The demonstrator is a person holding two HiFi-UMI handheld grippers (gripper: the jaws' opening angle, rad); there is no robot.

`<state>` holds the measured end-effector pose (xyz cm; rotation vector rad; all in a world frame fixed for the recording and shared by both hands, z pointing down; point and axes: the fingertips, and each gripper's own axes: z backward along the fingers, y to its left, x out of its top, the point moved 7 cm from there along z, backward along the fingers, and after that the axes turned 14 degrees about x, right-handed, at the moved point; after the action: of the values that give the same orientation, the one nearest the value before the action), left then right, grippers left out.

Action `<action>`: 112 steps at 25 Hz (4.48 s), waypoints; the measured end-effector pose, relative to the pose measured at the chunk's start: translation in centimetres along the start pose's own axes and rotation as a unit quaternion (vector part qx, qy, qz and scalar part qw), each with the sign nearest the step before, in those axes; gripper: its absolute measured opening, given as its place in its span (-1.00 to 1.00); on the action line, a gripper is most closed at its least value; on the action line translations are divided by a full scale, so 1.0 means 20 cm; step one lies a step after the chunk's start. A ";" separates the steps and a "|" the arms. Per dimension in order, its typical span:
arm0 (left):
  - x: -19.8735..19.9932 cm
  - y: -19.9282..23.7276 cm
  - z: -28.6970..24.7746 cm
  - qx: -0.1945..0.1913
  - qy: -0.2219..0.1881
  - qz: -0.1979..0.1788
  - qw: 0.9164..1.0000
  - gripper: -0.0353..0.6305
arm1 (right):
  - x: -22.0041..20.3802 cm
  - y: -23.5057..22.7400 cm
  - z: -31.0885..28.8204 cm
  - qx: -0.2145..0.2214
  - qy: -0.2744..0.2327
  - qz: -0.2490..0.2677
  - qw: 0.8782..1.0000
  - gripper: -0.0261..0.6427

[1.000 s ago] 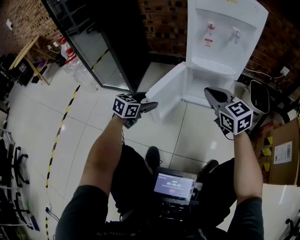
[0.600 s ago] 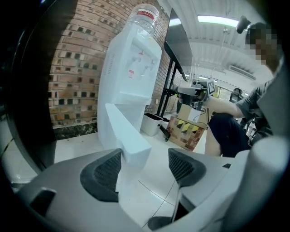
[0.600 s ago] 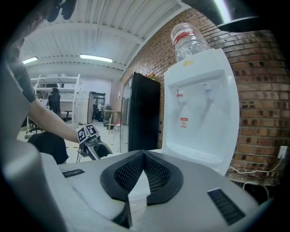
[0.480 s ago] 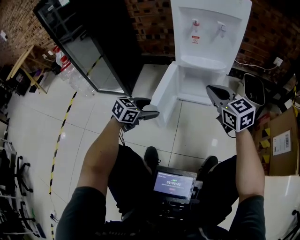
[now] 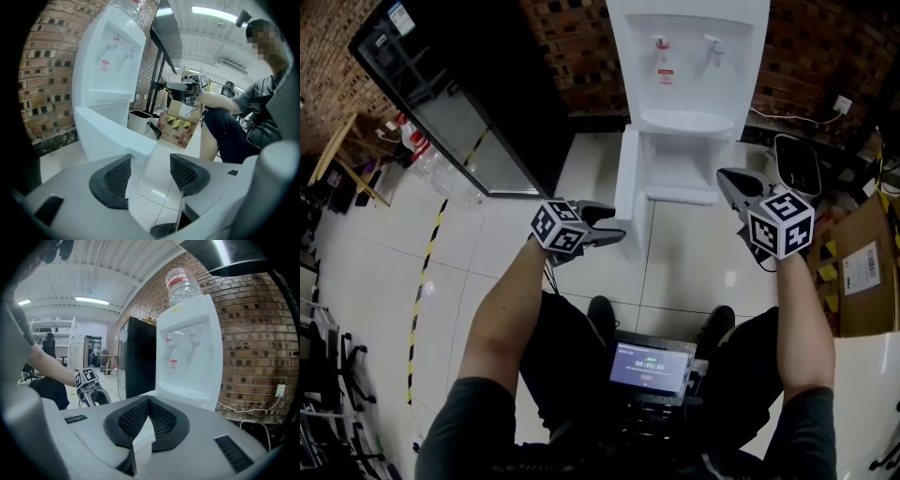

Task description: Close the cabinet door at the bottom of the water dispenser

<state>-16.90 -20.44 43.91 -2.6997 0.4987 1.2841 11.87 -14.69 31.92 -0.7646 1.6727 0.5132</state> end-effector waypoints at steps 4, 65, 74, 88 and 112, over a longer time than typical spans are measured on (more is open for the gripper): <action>0.06 -0.06 -0.08 -0.036 0.001 -0.011 0.999 0.00 | -0.01 -0.05 0.09 -0.018 -0.012 -0.011 1.000 -0.92; 0.81 -0.11 -1.18 0.063 -0.103 -0.042 0.992 -0.67 | -0.31 -0.77 0.45 -0.133 -0.013 -0.055 0.989 -0.92; 0.89 -0.07 -1.30 0.097 -0.112 0.032 0.989 -0.67 | -0.35 -0.88 0.51 -0.147 -0.026 -0.068 0.986 -0.92; 0.97 0.02 -1.43 0.132 -0.137 0.075 0.979 -0.71 | -0.39 -0.99 0.55 -0.160 -0.037 -0.076 0.983 -0.92; 1.01 0.16 -1.58 0.206 -0.153 0.096 0.962 -0.80 | -0.42 -1.10 0.53 -0.165 -0.051 -0.087 0.981 -0.92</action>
<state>17.07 -35.99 48.70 -2.1110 0.8893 1.4222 36.05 -20.77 38.98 -1.0972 1.4264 0.7035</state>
